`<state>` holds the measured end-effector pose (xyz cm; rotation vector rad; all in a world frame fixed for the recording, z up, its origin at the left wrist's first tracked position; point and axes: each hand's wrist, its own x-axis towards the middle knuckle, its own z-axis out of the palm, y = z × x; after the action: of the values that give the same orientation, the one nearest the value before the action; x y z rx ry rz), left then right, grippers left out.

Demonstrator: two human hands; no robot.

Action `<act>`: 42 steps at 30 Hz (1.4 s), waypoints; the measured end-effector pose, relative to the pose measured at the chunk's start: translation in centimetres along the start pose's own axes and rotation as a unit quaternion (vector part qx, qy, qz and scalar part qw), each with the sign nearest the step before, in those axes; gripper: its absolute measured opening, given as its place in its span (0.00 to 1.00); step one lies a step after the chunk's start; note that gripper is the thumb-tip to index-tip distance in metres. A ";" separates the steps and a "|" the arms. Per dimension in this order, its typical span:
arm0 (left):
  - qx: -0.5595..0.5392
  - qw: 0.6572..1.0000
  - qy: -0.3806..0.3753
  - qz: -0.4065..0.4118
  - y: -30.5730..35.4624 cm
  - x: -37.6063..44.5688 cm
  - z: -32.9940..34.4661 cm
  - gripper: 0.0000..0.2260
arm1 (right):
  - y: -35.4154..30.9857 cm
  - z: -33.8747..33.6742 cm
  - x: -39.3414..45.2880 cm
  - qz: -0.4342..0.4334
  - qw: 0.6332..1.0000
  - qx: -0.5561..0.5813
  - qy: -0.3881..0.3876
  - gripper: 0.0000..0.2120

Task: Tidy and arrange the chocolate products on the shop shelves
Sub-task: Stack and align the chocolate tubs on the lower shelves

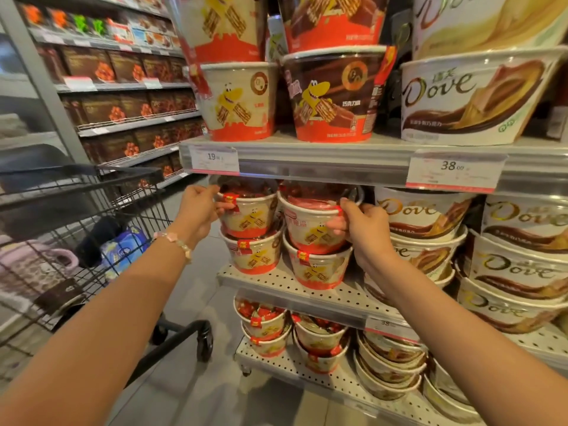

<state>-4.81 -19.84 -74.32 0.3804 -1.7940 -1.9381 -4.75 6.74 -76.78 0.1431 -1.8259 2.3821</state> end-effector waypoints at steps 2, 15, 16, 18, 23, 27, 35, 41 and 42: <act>-0.016 1.000 -0.008 -0.022 0.5 0.2 -0.1 0.07 | -0.1 0.2 0.3 0.011 1.000 -0.003 -0.009 0.11; 0.132 0.987 -0.003 0.091 -4.6 -1.2 -0.1 0.29 | 4.5 0.6 -3.7 -0.158 0.951 -0.266 0.015 0.34; 0.154 0.983 -0.022 0.097 -5.2 -1.3 0.4 0.38 | 4.9 0.8 -3.5 -0.148 0.949 -0.277 0.011 0.39; 0.197 0.974 -0.023 0.110 -5.9 -1.0 1.3 0.52 | 5.6 1.2 -2.6 -0.119 0.950 -0.287 0.018 0.48; 0.192 0.972 0.034 0.128 -7.2 -0.3 2.7 0.63 | 6.0 1.9 -0.8 -0.113 0.942 -0.303 0.090 0.58; 0.181 0.972 0.037 0.146 -7.9 -0.4 2.5 0.56 | 6.5 2.3 -0.5 -0.097 0.934 -0.326 0.109 0.58; 0.156 0.977 0.036 0.143 -8.1 -1.1 1.1 0.50 | 7.5 1.9 -0.3 -0.115 0.946 -0.283 0.107 0.50; 0.150 0.980 0.027 0.129 -7.9 -1.7 1.2 0.54 | 7.6 1.8 -0.3 -0.121 0.953 -0.256 0.108 0.54; 0.151 0.980 0.025 0.125 -8.0 -1.8 1.2 0.54 | 7.7 1.8 -0.3 -0.122 0.953 -0.256 0.109 0.53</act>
<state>-5.10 -17.61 -82.25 0.2827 -2.0019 -1.4776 -5.71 3.00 -83.64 0.0434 -2.0994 1.6290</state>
